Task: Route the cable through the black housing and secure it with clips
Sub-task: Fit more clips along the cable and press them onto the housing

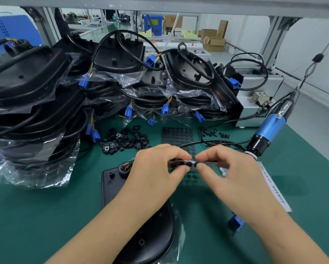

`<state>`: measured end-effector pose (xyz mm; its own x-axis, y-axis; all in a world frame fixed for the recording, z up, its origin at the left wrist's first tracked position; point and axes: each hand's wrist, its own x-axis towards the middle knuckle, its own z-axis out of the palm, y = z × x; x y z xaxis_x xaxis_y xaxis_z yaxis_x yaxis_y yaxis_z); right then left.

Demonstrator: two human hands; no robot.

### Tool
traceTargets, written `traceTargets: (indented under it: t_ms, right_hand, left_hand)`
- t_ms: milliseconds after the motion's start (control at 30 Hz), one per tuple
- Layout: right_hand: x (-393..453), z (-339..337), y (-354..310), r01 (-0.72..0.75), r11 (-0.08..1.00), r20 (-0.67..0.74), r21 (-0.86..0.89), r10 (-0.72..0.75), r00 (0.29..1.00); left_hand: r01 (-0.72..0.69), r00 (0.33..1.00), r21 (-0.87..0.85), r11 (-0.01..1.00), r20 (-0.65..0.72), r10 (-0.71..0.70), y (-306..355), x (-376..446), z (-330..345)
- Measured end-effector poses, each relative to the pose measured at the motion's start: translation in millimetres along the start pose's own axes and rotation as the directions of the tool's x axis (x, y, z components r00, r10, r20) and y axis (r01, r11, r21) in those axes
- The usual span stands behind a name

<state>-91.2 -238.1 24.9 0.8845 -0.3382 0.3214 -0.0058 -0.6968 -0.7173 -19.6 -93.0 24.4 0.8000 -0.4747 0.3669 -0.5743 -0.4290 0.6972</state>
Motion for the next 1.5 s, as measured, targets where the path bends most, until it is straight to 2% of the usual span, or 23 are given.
traceTargets:
  t_ms: [200,300,400,533,800,1033,1167,1333,1500]
  right_hand:
    - [1,-6,-4,0.097,0.955,0.009,-0.28,-0.099,0.995]
    - [4,-6,-6,0.22,0.881,-0.029,-0.419,-0.256,0.966]
    - [5,0,-5,0.301,0.834,-0.048,-0.463,-0.363,0.931]
    - [7,5,-1,0.328,0.813,-0.064,-0.481,-0.405,0.912]
    - [9,11,10,0.395,0.828,-0.099,-0.397,-0.467,0.879]
    - [11,17,21,0.495,0.767,-0.137,-0.408,-0.588,0.797]
    - [12,18,26,0.52,0.78,-0.121,-0.347,-0.587,0.8]
    - [10,16,25,0.463,0.862,-0.143,-0.207,-0.495,0.857]
    - [2,9,7,0.311,0.95,-0.191,-0.024,-0.31,0.931]
  left_hand:
    - [-0.008,1.0,0.007,1.0,0.007,0.008,-1,3,1]
    - [-0.042,0.999,0.052,0.998,0.021,0.041,-1,4,2]
    - [-0.033,0.999,0.066,0.997,0.025,0.031,-2,5,3]
    - [0.076,0.995,0.0,0.997,0.069,-0.076,-2,9,3]
    - [0.268,0.955,-0.234,0.935,0.191,-0.226,-3,16,0]
    - [0.418,0.905,-0.336,0.844,0.241,-0.352,-3,19,1]
    - [0.417,0.907,-0.348,0.84,0.221,-0.359,-8,18,2]
    - [0.377,0.925,-0.312,0.872,0.163,-0.342,-10,17,2]
    - [0.208,0.978,-0.147,0.967,0.039,-0.205,-5,14,4]
